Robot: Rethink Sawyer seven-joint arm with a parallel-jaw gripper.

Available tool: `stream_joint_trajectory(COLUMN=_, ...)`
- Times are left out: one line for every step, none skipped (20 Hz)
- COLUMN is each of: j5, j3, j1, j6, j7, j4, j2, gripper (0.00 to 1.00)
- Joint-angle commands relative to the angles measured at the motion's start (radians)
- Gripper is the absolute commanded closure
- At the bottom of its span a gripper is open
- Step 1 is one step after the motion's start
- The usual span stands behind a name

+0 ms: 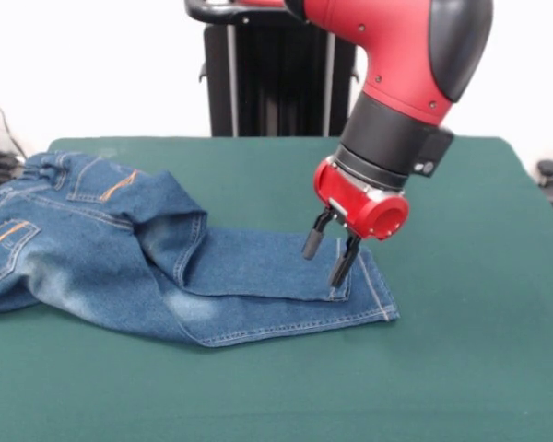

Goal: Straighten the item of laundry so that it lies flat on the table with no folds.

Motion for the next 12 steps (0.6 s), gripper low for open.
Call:
stream_joint_trajectory(j5=0.079, j3=0.145, j1=0.053, j6=-0.032, j7=0.255, j4=0.011, j2=0.113, gripper=0.0)
stream_joint_trajectory(j5=0.085, j3=0.138, j1=0.059, j6=-0.024, j7=0.259, j4=0.006, j2=0.116, gripper=0.0)
stream_joint_trajectory(j5=0.092, j3=0.136, j1=0.063, j6=-0.02, j7=0.262, j4=0.002, j2=0.118, gripper=0.0)
stream_joint_trajectory(j5=0.099, j3=0.137, j1=0.065, j6=-0.021, j7=0.265, j4=-0.001, j2=0.12, gripper=0.0)
stream_joint_trajectory(j5=0.106, j3=0.137, j1=0.068, j6=-0.022, j7=0.266, j4=-0.005, j2=0.124, gripper=0.0)
stream_joint_trajectory(j5=0.113, j3=0.136, j1=0.071, j6=-0.023, j7=0.268, j4=-0.009, j2=0.129, gripper=0.0)
stream_joint_trajectory(j5=0.121, j3=0.134, j1=0.074, j6=-0.023, j7=0.269, j4=-0.013, j2=0.135, gripper=0.0)
stream_joint_trajectory(j5=0.127, j3=0.133, j1=0.076, j6=-0.026, j7=0.268, j4=-0.016, j2=0.14, gripper=0.0)
stream_joint_trajectory(j5=0.135, j3=0.132, j1=0.078, j6=-0.027, j7=0.269, j4=-0.019, j2=0.145, gripper=0.0)
stream_joint_trajectory(j5=0.141, j3=0.128, j1=0.081, j6=-0.026, j7=0.269, j4=-0.023, j2=0.151, gripper=0.0)
stream_joint_trajectory(j5=0.148, j3=0.124, j1=0.084, j6=-0.025, j7=0.269, j4=-0.027, j2=0.156, gripper=0.0)
stream_joint_trajectory(j5=0.154, j3=0.123, j1=0.086, j6=-0.024, j7=0.269, j4=-0.032, j2=0.161, gripper=0.0)
